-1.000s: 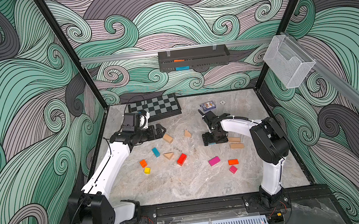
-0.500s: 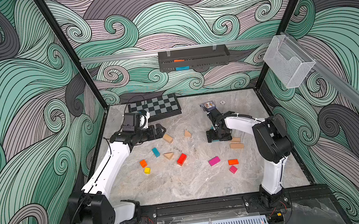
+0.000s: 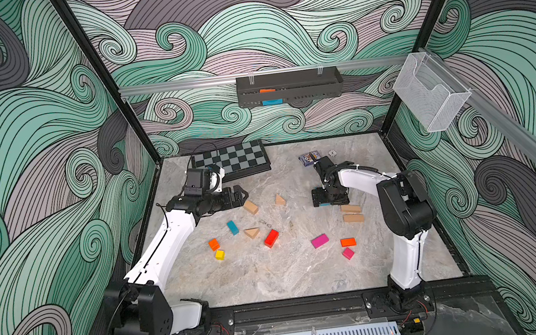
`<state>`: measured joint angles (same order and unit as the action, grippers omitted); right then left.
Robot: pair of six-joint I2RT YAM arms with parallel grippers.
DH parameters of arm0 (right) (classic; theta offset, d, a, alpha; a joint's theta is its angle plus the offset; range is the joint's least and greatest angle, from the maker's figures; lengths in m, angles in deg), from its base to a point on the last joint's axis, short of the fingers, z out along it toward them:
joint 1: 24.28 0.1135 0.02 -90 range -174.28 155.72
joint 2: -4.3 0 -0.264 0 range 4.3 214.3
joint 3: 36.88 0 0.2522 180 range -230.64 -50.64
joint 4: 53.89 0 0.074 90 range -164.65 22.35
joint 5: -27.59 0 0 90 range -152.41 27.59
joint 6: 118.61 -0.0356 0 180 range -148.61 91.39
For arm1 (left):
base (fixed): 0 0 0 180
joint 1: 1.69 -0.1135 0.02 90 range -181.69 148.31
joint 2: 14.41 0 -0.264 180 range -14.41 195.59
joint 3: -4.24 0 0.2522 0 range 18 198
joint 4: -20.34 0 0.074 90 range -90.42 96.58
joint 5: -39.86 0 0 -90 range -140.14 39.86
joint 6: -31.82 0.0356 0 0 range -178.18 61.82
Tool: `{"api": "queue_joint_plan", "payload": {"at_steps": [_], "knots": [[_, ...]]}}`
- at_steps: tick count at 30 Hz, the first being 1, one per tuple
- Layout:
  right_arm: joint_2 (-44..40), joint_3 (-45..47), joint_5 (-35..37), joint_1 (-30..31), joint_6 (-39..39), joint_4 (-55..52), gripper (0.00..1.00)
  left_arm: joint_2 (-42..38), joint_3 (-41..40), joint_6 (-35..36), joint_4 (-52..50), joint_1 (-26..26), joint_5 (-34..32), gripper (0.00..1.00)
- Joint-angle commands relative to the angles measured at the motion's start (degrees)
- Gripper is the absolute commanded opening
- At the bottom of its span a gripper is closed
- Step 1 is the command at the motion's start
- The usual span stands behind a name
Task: Assemble a carrot with building blocks
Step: Assemble the building block at the center of the board.
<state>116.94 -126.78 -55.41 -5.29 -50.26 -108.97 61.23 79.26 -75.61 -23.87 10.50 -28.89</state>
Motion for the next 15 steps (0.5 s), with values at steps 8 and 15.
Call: {"api": "queue_joint_plan", "payload": {"at_steps": [8, 15], "knots": [[3.5, -2.6, 2.8, -0.2, 0.1, -0.7, 0.79, 0.7, 1.9, 0.5, 1.0, 0.6, 0.9, 0.96], [3.9, -3.2, 3.9, -0.6, 0.4, -0.8, 0.79, 0.5, 1.7, 0.6, 0.9, 0.5, 0.7, 0.96]]}}
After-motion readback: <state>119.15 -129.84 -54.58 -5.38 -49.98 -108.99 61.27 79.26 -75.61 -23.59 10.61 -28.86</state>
